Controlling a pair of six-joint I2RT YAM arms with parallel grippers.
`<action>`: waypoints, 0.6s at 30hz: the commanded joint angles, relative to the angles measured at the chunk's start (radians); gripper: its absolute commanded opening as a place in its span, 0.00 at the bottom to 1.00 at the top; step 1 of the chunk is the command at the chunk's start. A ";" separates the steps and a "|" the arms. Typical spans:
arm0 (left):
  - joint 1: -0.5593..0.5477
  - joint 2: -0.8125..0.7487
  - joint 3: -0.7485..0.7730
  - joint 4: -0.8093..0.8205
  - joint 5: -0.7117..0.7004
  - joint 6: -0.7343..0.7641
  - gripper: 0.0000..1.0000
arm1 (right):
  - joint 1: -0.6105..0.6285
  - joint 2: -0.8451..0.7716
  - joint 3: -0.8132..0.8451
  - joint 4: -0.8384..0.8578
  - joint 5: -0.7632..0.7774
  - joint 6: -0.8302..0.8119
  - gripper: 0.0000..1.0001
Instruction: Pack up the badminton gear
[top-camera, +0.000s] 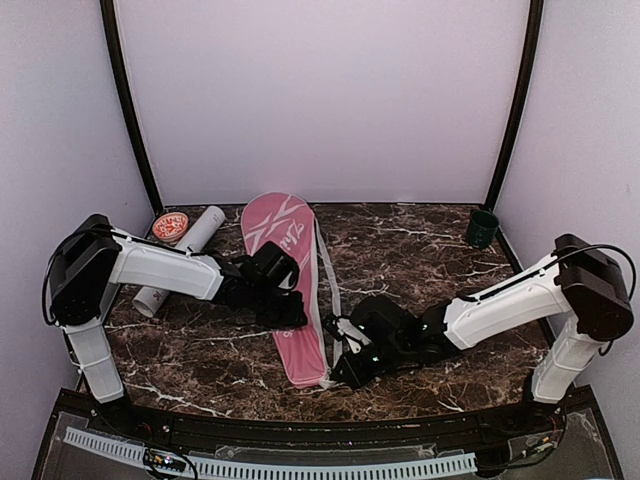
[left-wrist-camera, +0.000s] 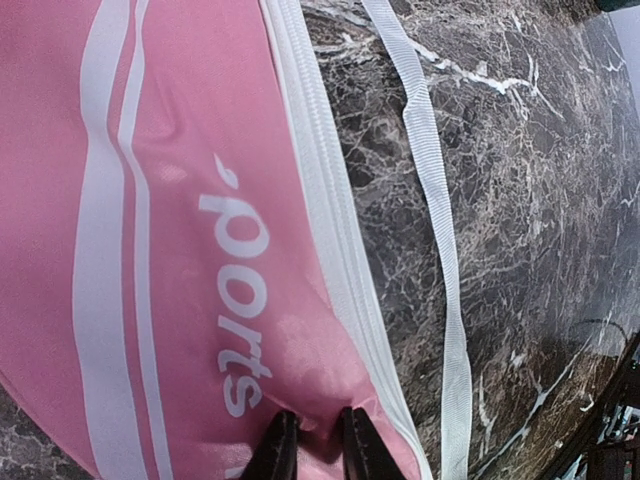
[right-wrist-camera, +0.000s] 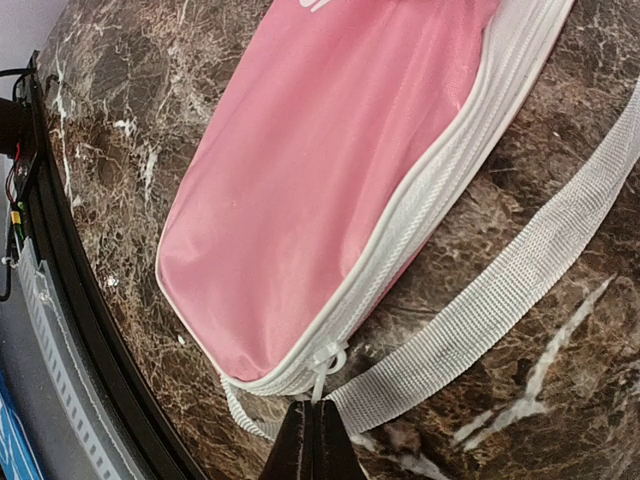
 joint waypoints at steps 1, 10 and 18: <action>0.051 0.146 -0.050 -0.062 -0.146 0.018 0.16 | 0.033 -0.031 -0.017 -0.023 -0.089 -0.020 0.00; 0.053 0.183 -0.014 -0.057 -0.134 0.021 0.16 | 0.089 -0.008 0.007 -0.012 -0.164 -0.043 0.00; 0.057 0.193 -0.015 -0.050 -0.131 0.022 0.15 | 0.114 -0.057 -0.003 -0.051 -0.188 -0.082 0.00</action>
